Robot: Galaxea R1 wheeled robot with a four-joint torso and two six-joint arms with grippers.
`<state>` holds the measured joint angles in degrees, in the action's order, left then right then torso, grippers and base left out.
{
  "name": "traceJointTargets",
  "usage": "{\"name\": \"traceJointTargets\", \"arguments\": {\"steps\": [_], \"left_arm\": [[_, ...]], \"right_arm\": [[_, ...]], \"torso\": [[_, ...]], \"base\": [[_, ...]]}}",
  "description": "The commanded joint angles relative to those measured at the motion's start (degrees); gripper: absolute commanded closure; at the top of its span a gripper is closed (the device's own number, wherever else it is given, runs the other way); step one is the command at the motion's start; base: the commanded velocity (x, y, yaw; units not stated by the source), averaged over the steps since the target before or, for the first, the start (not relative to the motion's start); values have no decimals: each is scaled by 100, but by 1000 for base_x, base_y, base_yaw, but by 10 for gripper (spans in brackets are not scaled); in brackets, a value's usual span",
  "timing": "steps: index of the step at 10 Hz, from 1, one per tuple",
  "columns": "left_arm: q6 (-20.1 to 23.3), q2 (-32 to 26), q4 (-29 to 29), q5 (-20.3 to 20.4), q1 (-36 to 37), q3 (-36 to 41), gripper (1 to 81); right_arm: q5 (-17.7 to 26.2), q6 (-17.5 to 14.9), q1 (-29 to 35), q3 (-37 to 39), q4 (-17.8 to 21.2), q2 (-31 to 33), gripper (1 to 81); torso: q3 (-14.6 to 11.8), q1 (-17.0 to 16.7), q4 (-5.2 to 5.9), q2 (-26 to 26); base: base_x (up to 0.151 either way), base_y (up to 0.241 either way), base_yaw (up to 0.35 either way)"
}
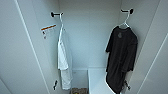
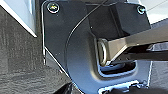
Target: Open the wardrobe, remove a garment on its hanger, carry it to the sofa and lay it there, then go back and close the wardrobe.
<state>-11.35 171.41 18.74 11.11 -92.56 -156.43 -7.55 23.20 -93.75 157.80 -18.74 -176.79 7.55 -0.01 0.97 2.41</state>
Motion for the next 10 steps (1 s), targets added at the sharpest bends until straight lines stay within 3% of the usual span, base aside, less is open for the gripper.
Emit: {"name": "traceJointTargets", "arguments": {"steps": [1,6,10], "left_arm": [[28,-28,60,-302,102,-11,10],[28,-28,69,-302,102,-11,10],[28,-19,69,-302,102,-11,10]], "right_arm": [[298,-17,132,-5,-60,-17,10],[306,-8,141,-13,-60,-34,10],[306,-17,141,31,-60,-8,10]], "torso": [[0,1,0,0],[0,1,0,0],[2,3,0,-2]], "base": [[126,0,0],[110,0,0],[16,0,0]]}}
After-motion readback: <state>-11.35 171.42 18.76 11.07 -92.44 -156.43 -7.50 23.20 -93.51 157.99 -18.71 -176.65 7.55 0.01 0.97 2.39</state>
